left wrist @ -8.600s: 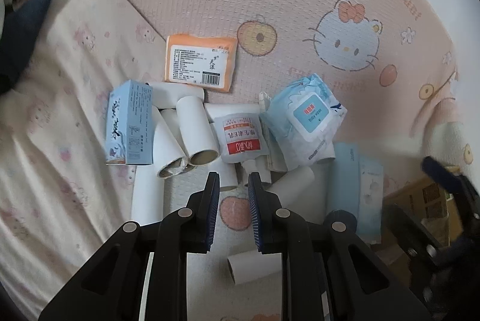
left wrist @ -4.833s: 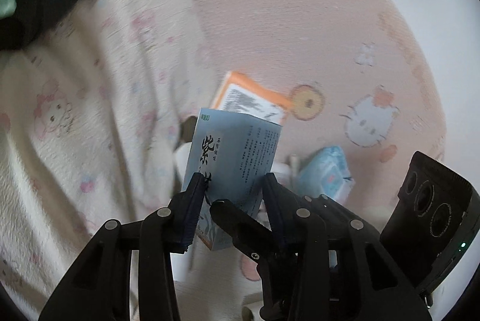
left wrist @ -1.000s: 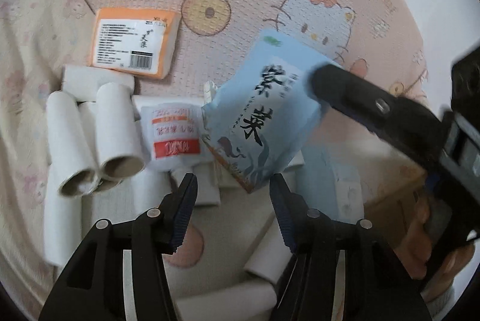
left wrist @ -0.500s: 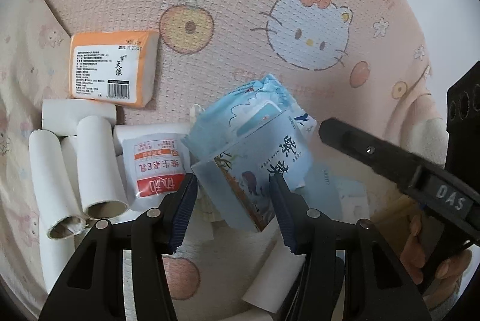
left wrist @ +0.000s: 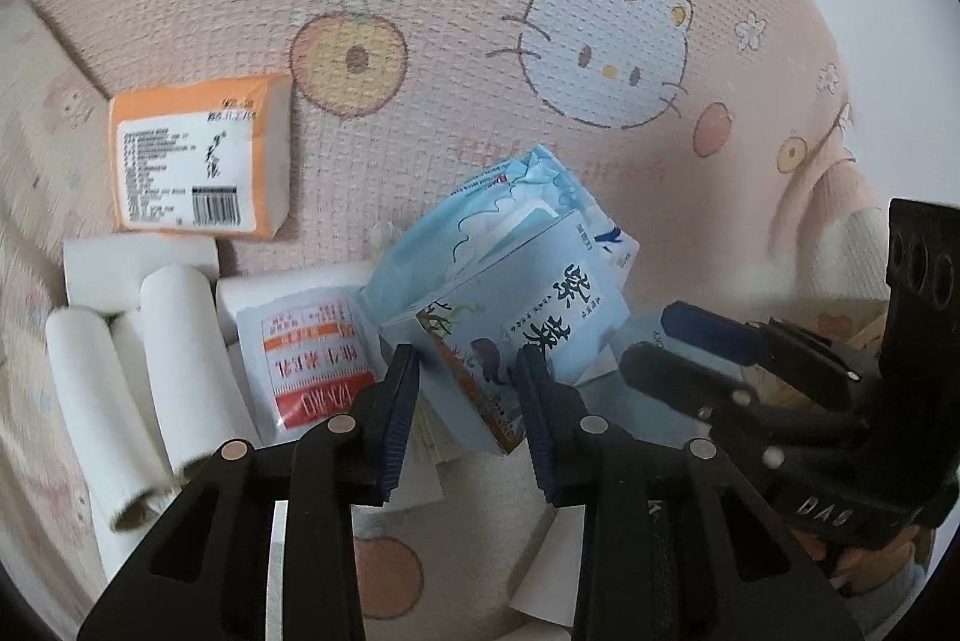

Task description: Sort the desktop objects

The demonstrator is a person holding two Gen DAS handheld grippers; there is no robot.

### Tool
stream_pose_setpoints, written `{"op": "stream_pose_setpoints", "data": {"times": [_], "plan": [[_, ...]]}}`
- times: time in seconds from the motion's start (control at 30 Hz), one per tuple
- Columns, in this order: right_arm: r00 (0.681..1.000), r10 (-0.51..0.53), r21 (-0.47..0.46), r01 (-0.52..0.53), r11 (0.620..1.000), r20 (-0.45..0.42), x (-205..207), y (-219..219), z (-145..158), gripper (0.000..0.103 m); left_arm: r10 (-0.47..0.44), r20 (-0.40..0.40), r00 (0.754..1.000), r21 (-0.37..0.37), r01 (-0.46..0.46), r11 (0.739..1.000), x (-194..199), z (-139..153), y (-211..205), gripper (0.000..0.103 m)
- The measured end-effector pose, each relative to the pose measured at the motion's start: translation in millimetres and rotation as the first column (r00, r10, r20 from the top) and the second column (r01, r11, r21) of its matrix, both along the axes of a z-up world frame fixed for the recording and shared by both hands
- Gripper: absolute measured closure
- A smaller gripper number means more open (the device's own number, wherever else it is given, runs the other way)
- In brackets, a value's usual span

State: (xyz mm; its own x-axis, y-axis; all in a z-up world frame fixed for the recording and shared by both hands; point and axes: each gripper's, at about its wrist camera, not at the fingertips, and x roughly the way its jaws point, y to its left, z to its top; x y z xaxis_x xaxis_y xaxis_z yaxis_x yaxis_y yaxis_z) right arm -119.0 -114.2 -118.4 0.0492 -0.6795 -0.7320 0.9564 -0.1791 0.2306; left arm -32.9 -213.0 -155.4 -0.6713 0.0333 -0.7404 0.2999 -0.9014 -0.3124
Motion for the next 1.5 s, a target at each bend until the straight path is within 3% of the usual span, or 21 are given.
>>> {"op": "stream_pose_setpoints", "data": {"times": [0.1, 0.2, 0.3, 0.43, 0.57, 0.67, 0.9, 1.1, 1.27, 1.4, 1.5], "plan": [[0.999, 0.000, -0.041, -0.001, 0.999, -0.042, 2.2, -0.6, -2.2, 0.049, 0.008, -0.003, 1.000, -0.020, -0.008, 1.000, -1.4, 2.3, -1.8, 0.066], [0.998, 0.008, -0.084, -0.013, 0.996, -0.057, 0.9, -2.9, -4.4, 0.046, 0.007, -0.003, 1.000, -0.009, -0.007, 1.000, -2.7, 2.5, -5.3, 0.066], [0.994, 0.055, -0.069, -0.062, 0.996, -0.098, 5.9, -5.2, -9.4, 0.042, 0.013, -0.003, 1.000, 0.010, -0.013, 1.000, -4.3, 2.0, -7.2, 0.066], [0.958, 0.126, -0.077, -0.150, 0.986, -0.257, 28.3, 0.3, -16.1, 0.042, 0.016, -0.004, 1.000, 0.006, -0.016, 1.000, -4.6, 1.4, -4.8, 0.066], [0.908, 0.169, -0.020, -0.191, 0.981, -0.384, 43.5, -10.0, -27.4, 0.042, 0.024, -0.007, 1.000, 0.031, -0.023, 0.999, -3.6, -0.8, -6.6, 0.066], [0.881, 0.194, 0.011, -0.210, 0.978, -0.430, 47.5, -16.8, -35.0, 0.042, 0.029, -0.009, 1.000, 0.038, -0.029, 0.999, -3.4, -1.2, -8.6, 0.066], [0.871, 0.240, 0.013, -0.259, 0.966, -0.428, 46.4, -24.1, -37.3, 0.037, 0.020, -0.009, 1.000, 0.068, -0.019, 0.998, -3.8, -2.3, -10.9, 0.062], [0.933, 0.196, -0.055, -0.222, 0.974, -0.301, 39.2, -12.7, -27.0, 0.036, 0.021, -0.027, 0.999, 0.135, -0.017, 0.991, 4.1, 2.1, -9.1, 0.061], [0.929, 0.150, -0.044, -0.175, 0.983, -0.339, 48.2, 0.9, -22.7, 0.036, -0.010, 0.005, 1.000, 0.067, 0.010, 0.998, 1.5, -1.2, 5.5, 0.060], [0.965, 0.119, -0.044, -0.132, 0.990, -0.233, 43.7, 7.7, -26.9, 0.036, 0.003, 0.040, 0.999, 0.047, -0.005, 0.999, 1.0, -3.1, 7.9, 0.059], [0.970, 0.123, -0.028, -0.132, 0.991, -0.211, 46.9, 8.7, -31.1, 0.036, 0.041, 0.044, 0.998, 0.047, -0.043, 0.998, 6.4, -2.1, 5.0, 0.051]]}}
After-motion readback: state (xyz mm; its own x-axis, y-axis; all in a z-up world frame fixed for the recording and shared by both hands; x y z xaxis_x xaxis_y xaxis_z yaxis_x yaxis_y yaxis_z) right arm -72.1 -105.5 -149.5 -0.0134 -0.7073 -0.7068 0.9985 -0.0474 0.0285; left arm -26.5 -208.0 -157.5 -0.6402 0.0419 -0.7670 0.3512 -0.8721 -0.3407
